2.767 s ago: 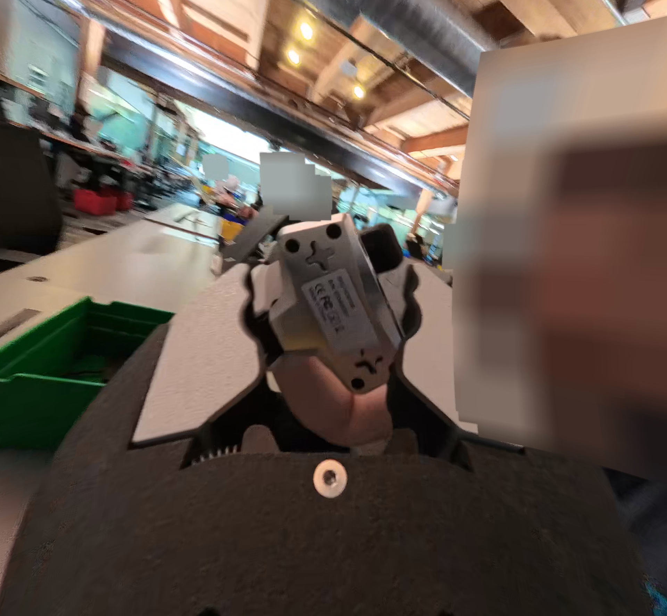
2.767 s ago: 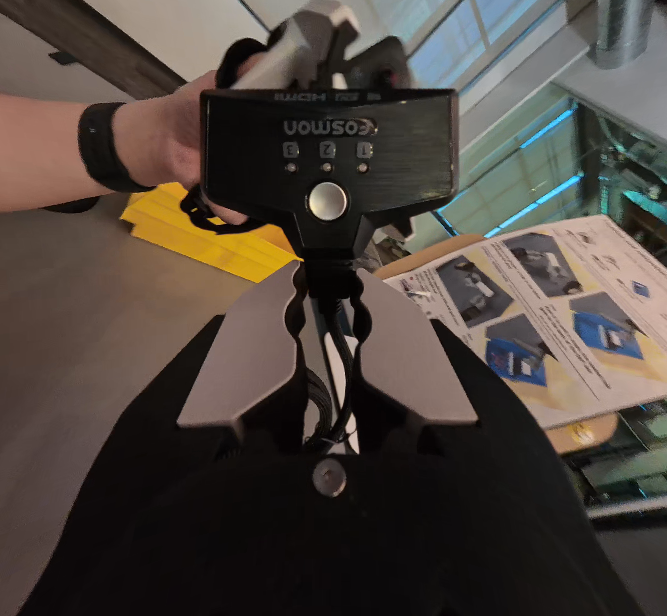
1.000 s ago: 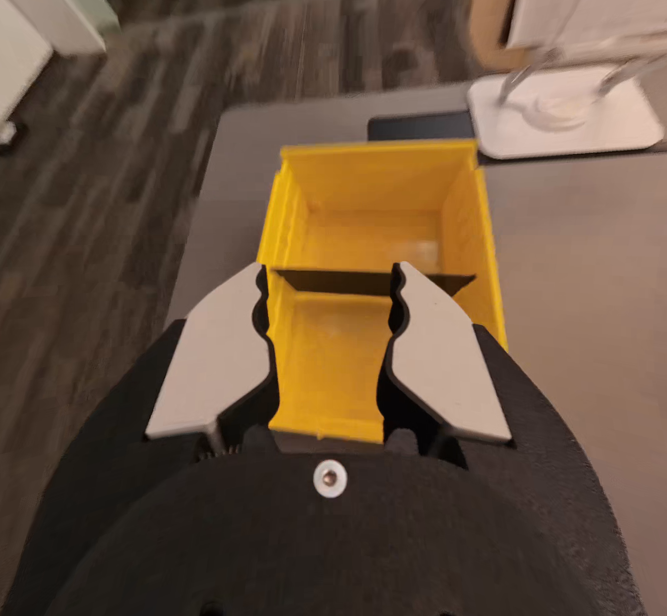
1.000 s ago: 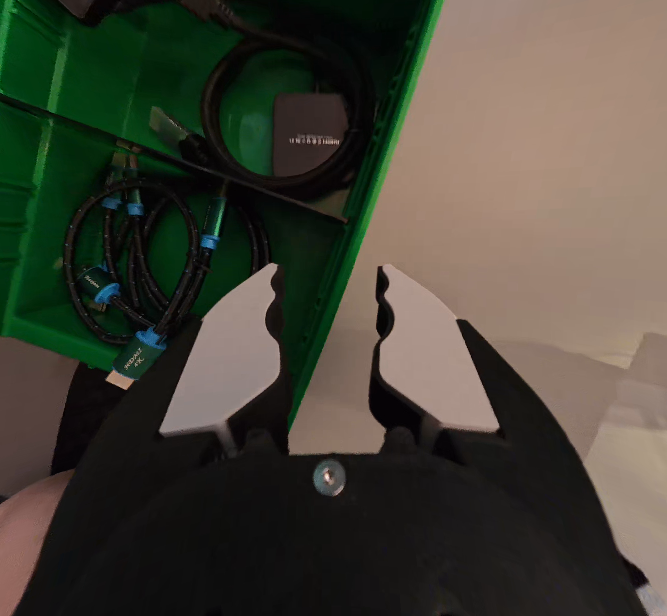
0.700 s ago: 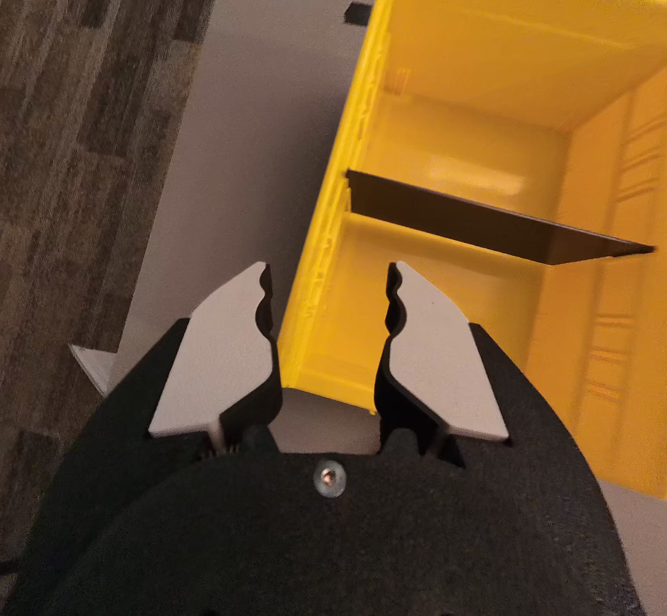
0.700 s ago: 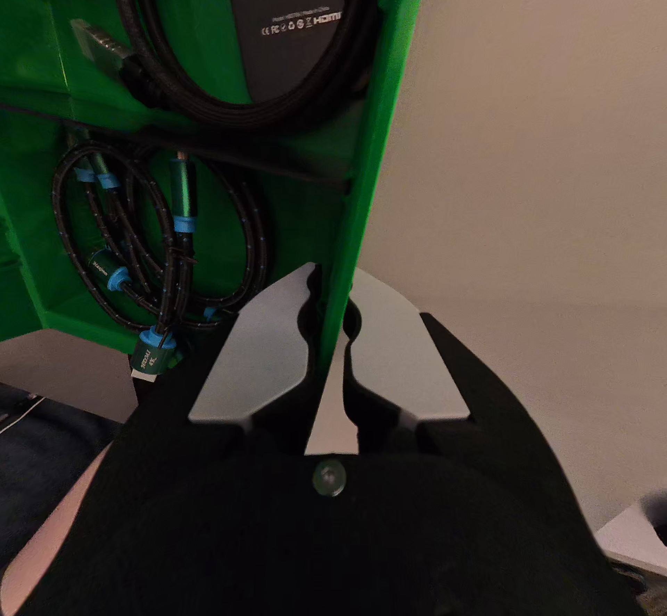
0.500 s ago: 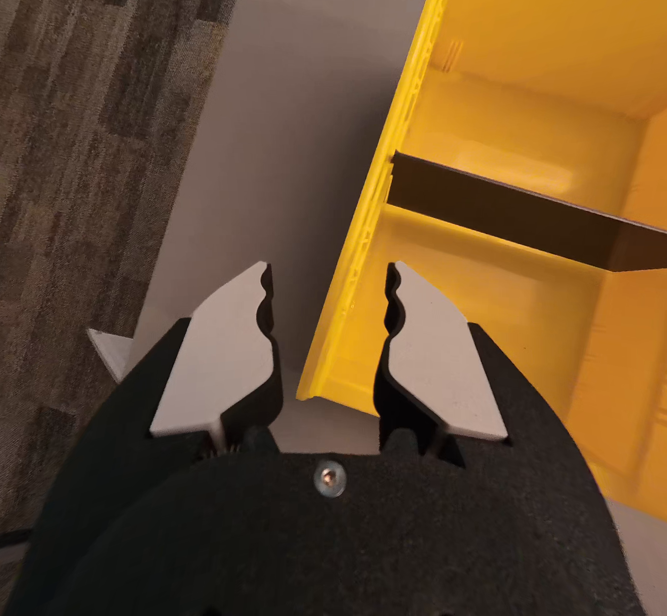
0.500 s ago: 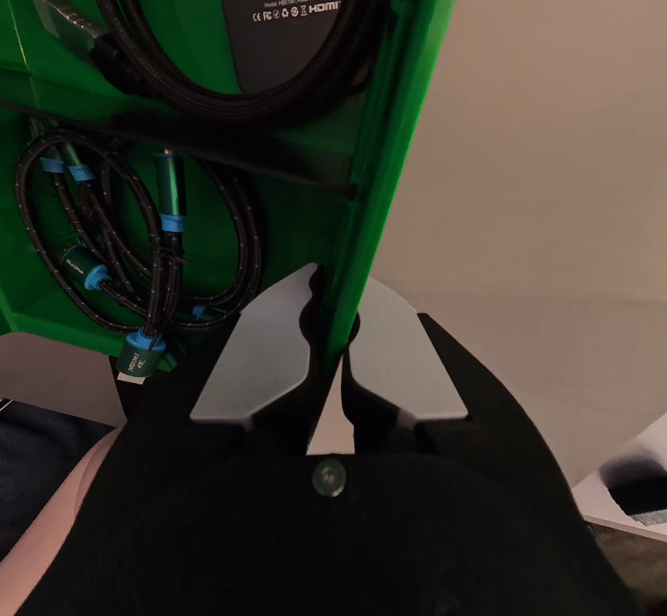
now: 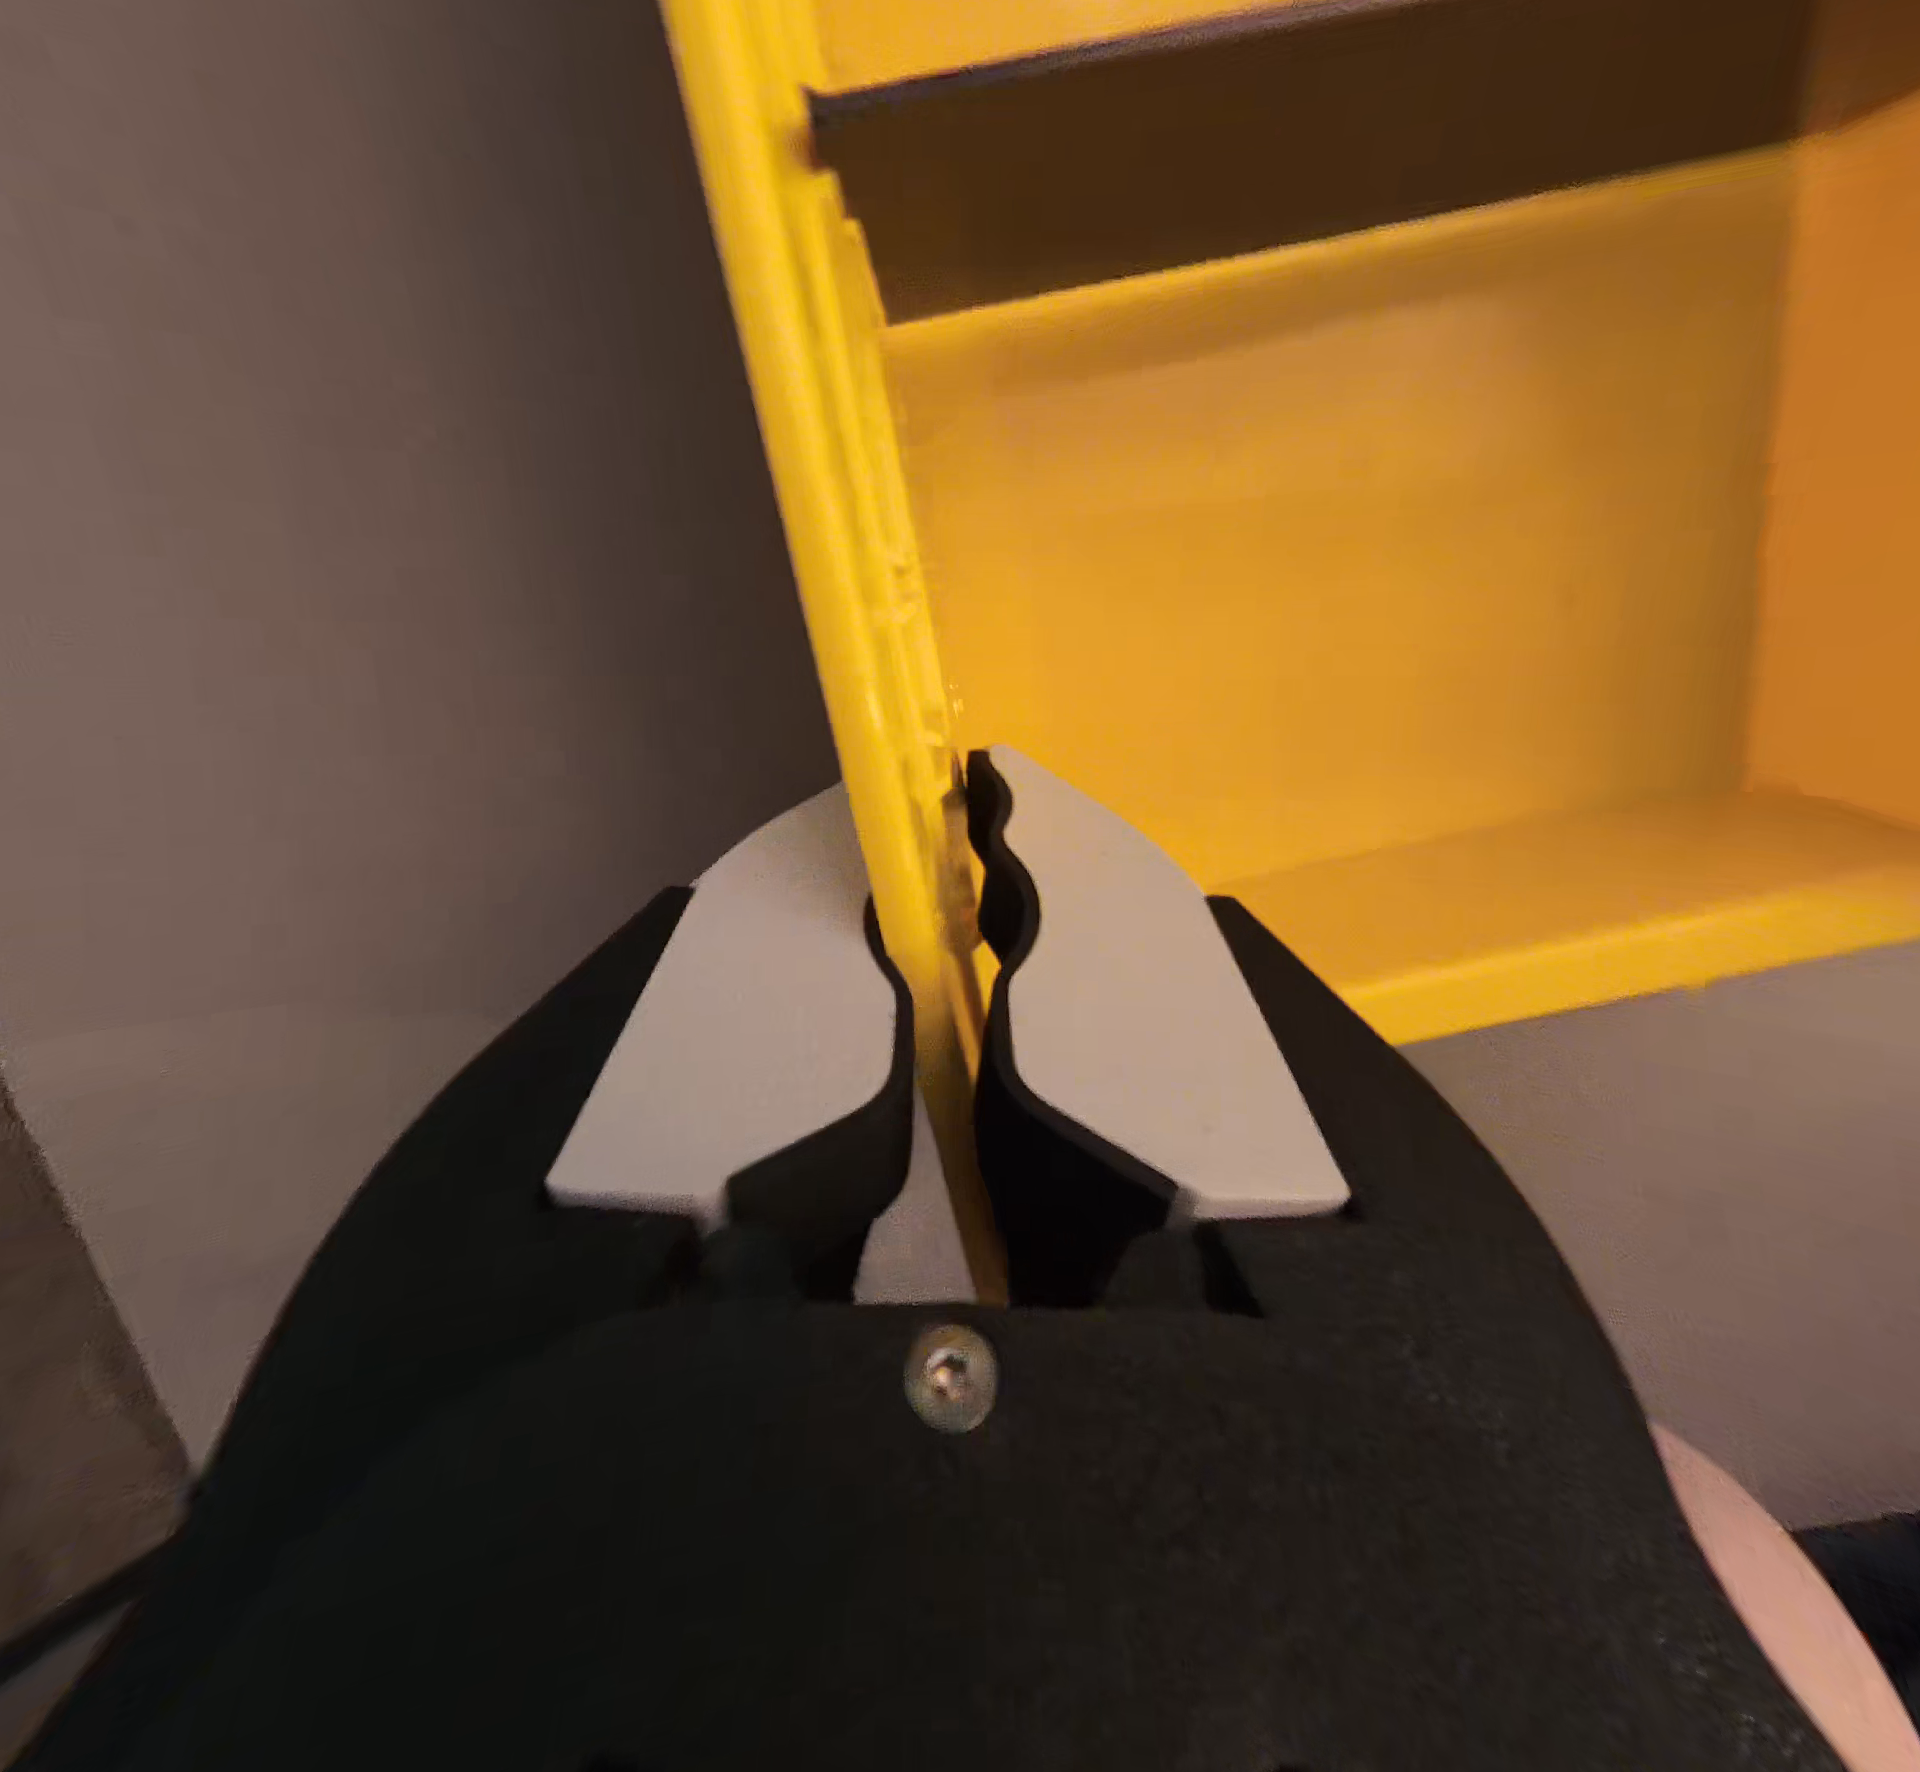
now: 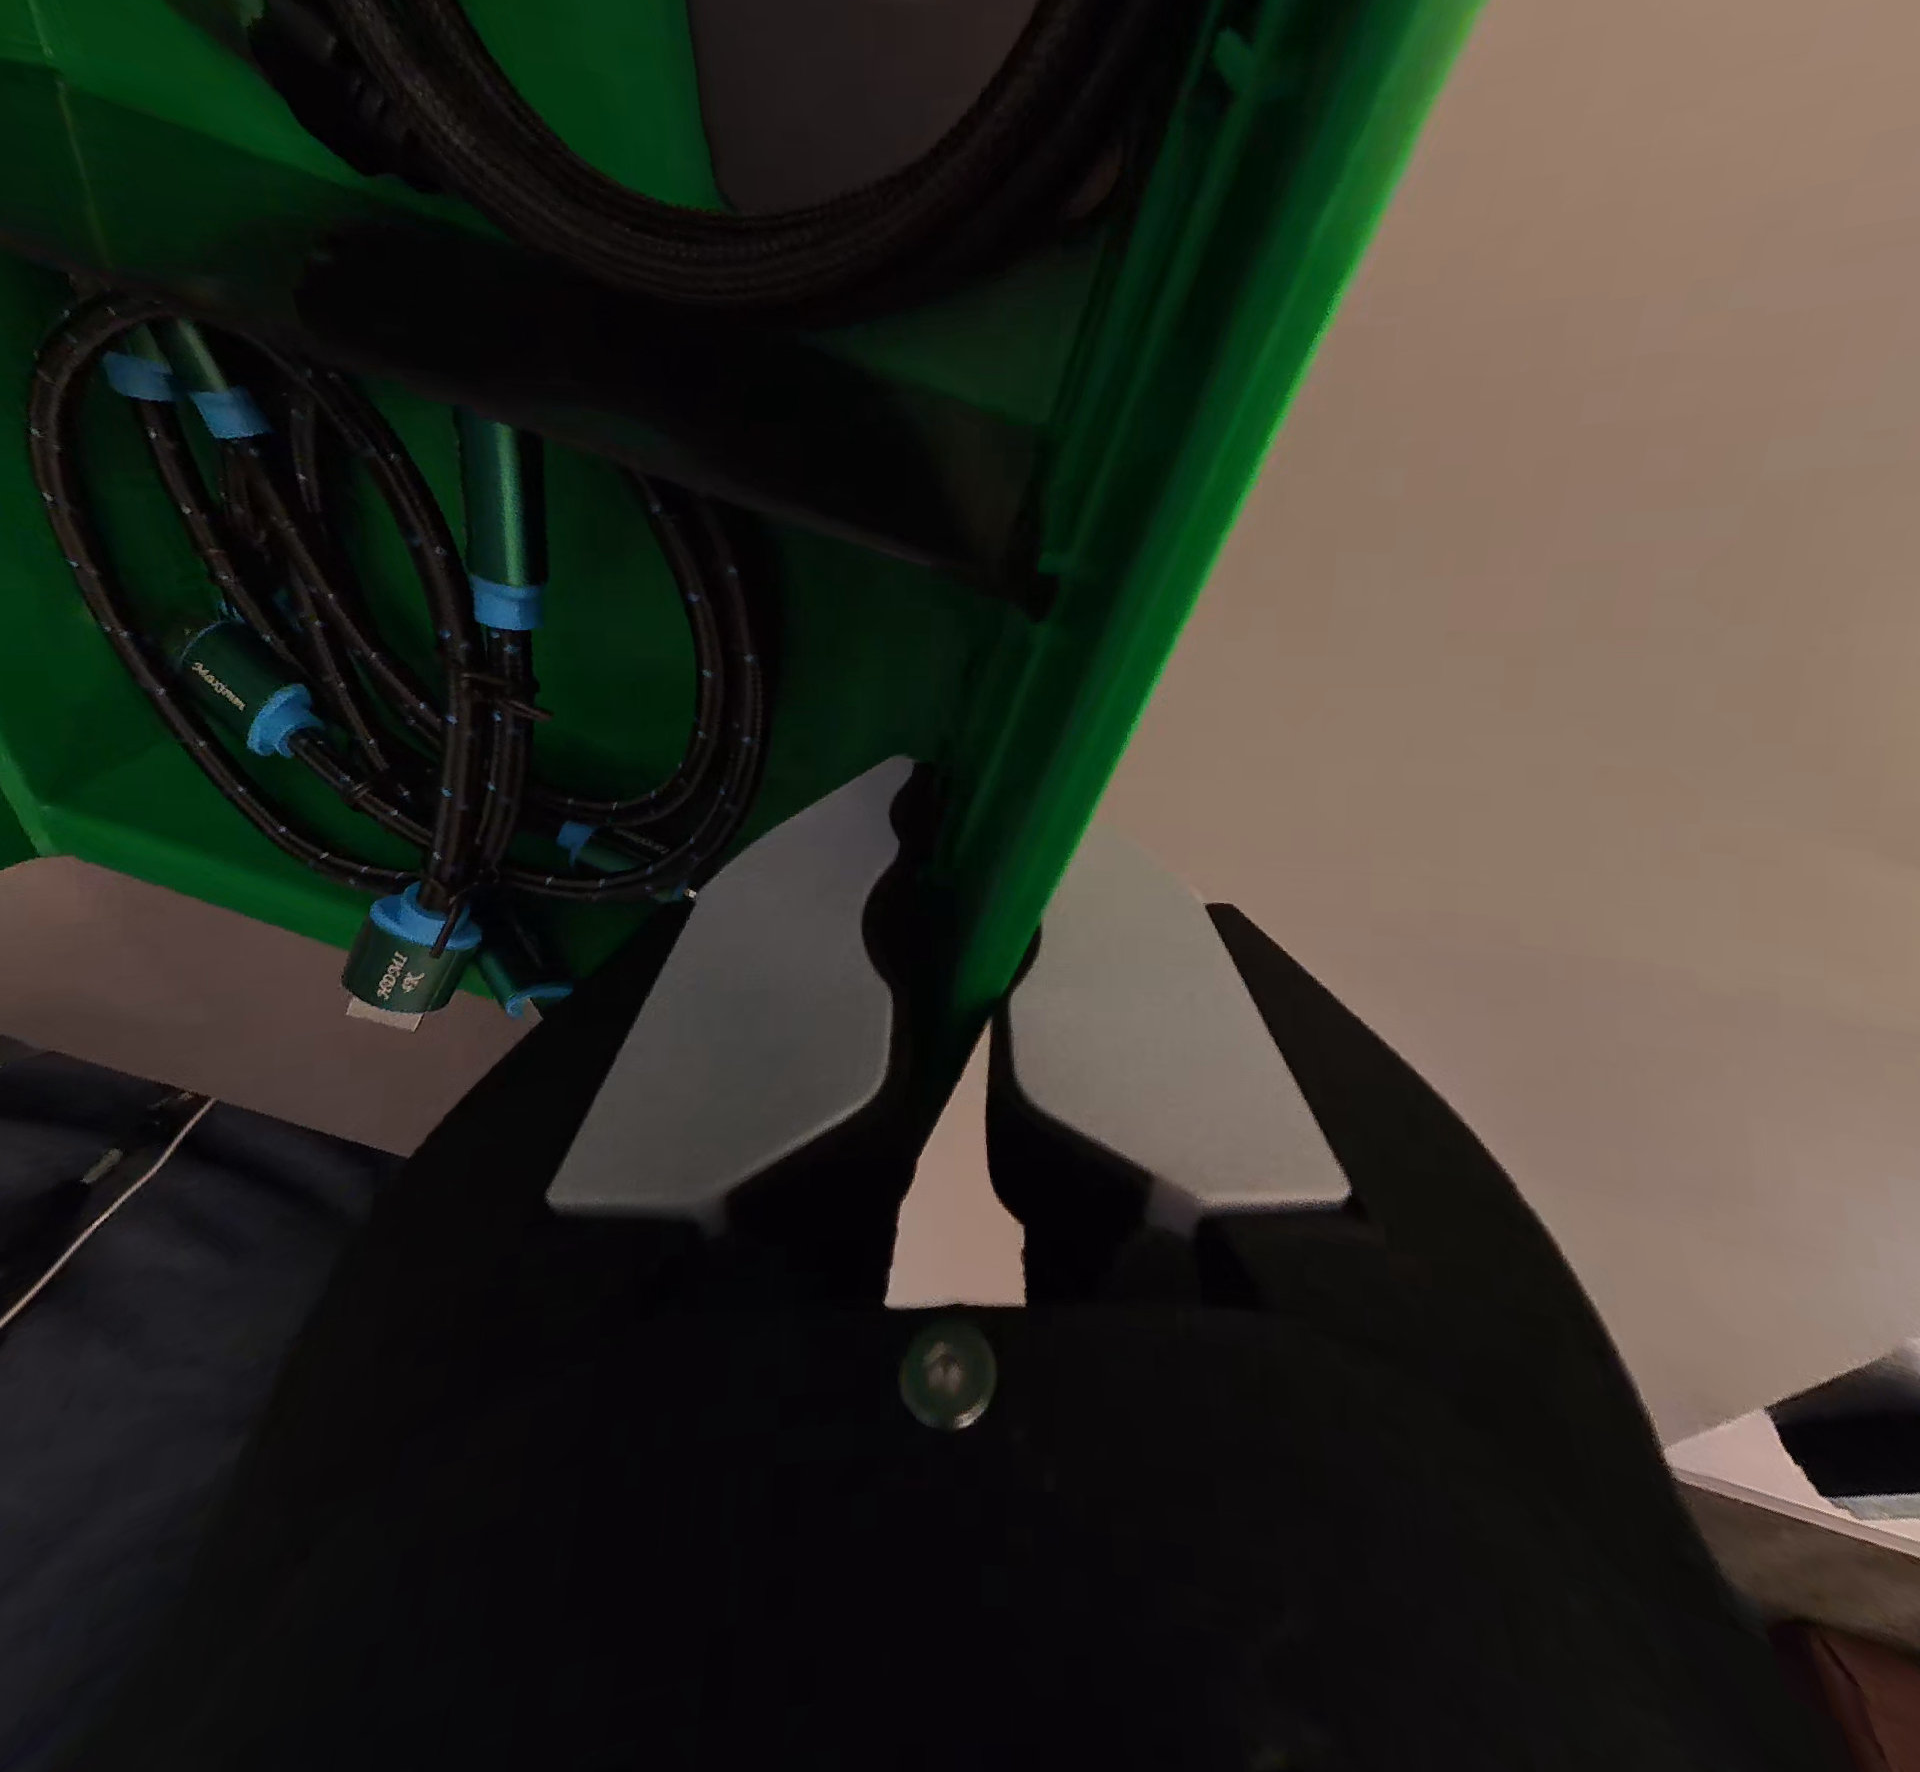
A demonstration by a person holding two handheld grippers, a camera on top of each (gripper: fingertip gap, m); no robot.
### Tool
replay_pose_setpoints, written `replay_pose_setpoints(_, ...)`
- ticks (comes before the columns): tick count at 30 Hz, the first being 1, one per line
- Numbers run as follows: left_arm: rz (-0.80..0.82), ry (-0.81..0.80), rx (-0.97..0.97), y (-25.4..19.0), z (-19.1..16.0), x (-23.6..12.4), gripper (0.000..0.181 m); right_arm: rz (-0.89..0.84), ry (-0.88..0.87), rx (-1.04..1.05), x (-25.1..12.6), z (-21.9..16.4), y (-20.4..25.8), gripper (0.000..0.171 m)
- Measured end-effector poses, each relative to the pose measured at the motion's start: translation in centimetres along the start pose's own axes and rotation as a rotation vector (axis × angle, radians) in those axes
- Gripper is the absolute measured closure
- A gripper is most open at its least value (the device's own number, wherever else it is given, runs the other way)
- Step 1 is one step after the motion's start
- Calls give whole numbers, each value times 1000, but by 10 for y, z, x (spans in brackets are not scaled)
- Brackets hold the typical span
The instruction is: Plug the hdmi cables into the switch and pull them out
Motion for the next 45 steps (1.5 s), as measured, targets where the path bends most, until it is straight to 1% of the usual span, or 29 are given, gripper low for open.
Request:
replay_pose_setpoints(3,-39,73,65,-20,3,5,168,-1,15,-24,2,12,19,164)
replay_pose_setpoints(12,-106,214,186,-68,8,11,166,-10,40,-84,8,42,77,165)
replay_pose_setpoints(16,-160,240,245,-93,10,14,162,-9,30,-116,10,50,98,165)
replay_pose_setpoints(19,-206,252,220,-101,10,15,162,-3,11,-134,11,56,104,164)
replay_pose_setpoints(23,-243,283,209,-102,7,12,163,11,15,-149,11,56,103,162)
replay_pose_setpoints(25,-257,266,200,-100,5,6,163,15,6,-164,10,57,103,159)
replay_pose_setpoints(28,-250,156,187,-96,9,-12,163,35,-12,-183,7,57,100,143)
replay_pose_setpoints(29,-225,104,189,-94,11,-21,163,62,-30,-181,3,57,98,141)
replay_pose_setpoints(30,-193,50,200,-92,13,-29,158,80,-60,-176,-3,56,96,139)
replay_pose_setpoints(32,-98,-76,227,-88,20,-48,152,81,-149,-159,-19,54,88,139)
replay_pose_setpoints(33,-33,-145,234,-85,25,-59,152,78,-199,-147,-29,52,84,133)
replay_pose_setpoints(34,41,-226,243,-82,31,-70,152,73,-256,-135,-41,50,81,134)
replay_pose_setpoints(36,155,-421,265,-79,45,-93,152,29,-413,-108,-68,48,78,134)
replay_pose_setpoints(37,191,-527,281,-79,52,-104,147,20,-507,-116,-82,47,81,134)
replay_pose_setpoints(38,231,-627,294,-80,58,-115,137,15,-618,-149,-98,47,88,134)
replay_pose_setpoints(41,347,-858,355,-87,68,-138,136,51,-1020,-316,-145,45,129,136)
replay_pose_setpoints(42,375,-917,381,-91,69,-143,137,89,-1150,-375,-154,41,147,136)
replay_pose_setpoints(44,389,-997,421,-99,70,-147,137,207,-1343,-520,-157,34,186,133)
replay_pose_setpoints(45,375,-1017,440,-103,71,-146,137,264,-1355,-583,-152,33,206,134)
Point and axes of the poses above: each gripper's, where its closed fingertips meet, x out along the fingers, z out of its top, y = z × x across the jaws, the point moved 7 cm from there along -x, back along the fingers, and after that the axes turned 4 degrees about -z, right-handed, at the moved point
